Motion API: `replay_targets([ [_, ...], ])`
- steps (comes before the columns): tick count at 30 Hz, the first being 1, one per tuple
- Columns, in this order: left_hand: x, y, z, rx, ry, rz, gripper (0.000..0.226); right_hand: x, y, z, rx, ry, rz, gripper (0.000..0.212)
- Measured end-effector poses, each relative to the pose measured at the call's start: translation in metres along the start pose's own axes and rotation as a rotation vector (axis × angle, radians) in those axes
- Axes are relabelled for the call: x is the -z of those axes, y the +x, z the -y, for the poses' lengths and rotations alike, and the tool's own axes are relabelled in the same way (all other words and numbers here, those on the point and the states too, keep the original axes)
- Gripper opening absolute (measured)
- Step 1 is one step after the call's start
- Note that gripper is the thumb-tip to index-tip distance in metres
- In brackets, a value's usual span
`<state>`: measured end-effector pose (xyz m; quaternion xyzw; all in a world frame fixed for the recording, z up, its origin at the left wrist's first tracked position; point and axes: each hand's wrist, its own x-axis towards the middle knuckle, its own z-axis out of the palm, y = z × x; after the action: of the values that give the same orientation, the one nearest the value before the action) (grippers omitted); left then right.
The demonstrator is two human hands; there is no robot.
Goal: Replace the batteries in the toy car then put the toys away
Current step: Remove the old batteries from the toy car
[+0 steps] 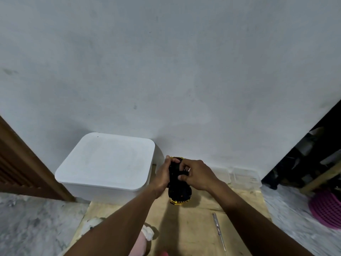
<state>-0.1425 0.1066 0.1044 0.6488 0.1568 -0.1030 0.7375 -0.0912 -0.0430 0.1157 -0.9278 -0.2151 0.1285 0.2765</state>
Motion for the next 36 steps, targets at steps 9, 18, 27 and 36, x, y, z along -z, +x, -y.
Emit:
replay_targets([
  [9, 0.0, -0.006, -0.008, -0.001, -0.02, -0.062, 0.048, 0.017, -0.015, -0.011, 0.04, 0.478, -0.192, 0.021],
  [18, 0.005, -0.002, -0.003, -0.011, -0.003, -0.073, 0.027, -0.06, -0.065, -0.124, -0.269, 0.167, 0.011, 0.022],
  [27, 0.005, 0.0, 0.001, -0.011, 0.064, -0.063, 0.043, -0.113, -0.08, -0.163, -0.228, -0.112, 0.23, 0.017],
  [36, 0.006, 0.008, 0.012, 0.005, 0.077, -0.028, 0.044, -0.088, -0.069, -0.132, -0.299, 0.076, -0.043, 0.02],
])
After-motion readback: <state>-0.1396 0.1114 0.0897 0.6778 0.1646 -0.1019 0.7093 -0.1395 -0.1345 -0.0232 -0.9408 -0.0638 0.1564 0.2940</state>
